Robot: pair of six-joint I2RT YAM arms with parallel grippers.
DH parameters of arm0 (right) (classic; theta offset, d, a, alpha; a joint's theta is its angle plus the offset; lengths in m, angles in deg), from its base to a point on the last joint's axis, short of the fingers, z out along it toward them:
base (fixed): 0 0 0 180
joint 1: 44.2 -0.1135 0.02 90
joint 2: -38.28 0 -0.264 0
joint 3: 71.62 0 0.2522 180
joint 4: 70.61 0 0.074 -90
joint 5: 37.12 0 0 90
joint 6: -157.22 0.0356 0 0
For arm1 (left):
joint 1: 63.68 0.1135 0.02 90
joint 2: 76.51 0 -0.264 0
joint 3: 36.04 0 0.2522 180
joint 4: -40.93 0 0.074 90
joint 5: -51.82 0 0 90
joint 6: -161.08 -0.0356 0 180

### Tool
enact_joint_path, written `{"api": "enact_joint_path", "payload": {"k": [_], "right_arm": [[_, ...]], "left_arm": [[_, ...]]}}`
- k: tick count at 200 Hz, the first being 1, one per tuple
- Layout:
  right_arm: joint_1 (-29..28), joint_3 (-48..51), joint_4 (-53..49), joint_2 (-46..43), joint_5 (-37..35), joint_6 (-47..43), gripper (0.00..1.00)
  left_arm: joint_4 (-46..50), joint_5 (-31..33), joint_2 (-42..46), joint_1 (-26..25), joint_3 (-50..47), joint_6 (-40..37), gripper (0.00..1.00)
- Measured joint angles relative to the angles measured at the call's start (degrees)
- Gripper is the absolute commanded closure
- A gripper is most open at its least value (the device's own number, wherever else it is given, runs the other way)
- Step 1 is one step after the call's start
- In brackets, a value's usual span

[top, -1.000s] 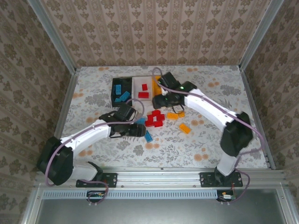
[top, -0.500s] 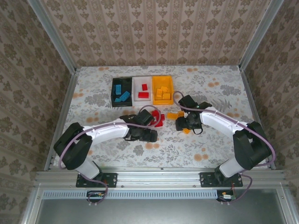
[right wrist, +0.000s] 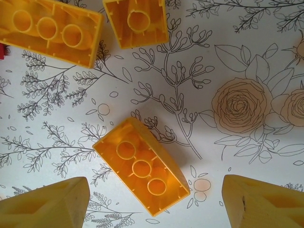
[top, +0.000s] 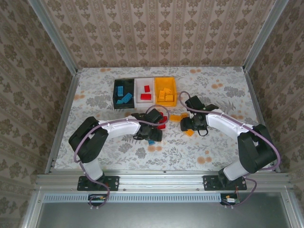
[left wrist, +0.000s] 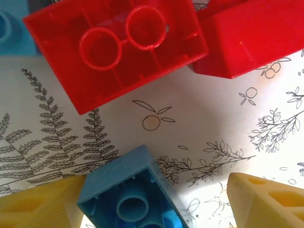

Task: Sort the legos into containers by color

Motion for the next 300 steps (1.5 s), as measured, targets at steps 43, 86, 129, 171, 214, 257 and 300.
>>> {"api": "enact_joint_path", "payload": {"k": [43, 86, 129, 171, 214, 257, 300], "right_arm": [[-0.02, 0.0, 1.33, 4.5, 0.9, -0.2, 0.27], [-0.02, 0.0, 1.99, 7.65, 1.42, -0.2, 0.27], [-0.02, 0.0, 2.69, 8.26, 2.01, -0.17, 0.28], [-0.02, 0.0, 2.86, 8.59, 2.16, -0.15, 0.29], [-0.02, 0.02, 3.08, 8.76, 3.04, 0.04, 0.32], [-0.26, 0.98, 4.46, 8.72, 3.32, 0.52, 0.34], [-0.57, 2.16, 5.81, 8.04, 1.77, 1.55, 0.46]], "left_arm": [[1.03, 1.18, -0.04, 0.2, -0.02, -0.66, 0.51], [0.92, 1.36, 0.35, 0.79, -0.76, -1.55, 0.61], [2.03, 0.57, 5.01, 2.21, -3.61, -2.36, 0.62], [6.14, 0.5, 16.35, 10.43, -3.63, -6.21, 0.62], [13.22, 0.35, 21.53, 25.57, 5.05, -14.38, 0.61], [15.63, -1.36, 13.79, 36.3, 19.56, -22.01, 0.61], [17.4, -2.89, -3.23, 40.3, 33.35, -26.27, 0.6]]}}
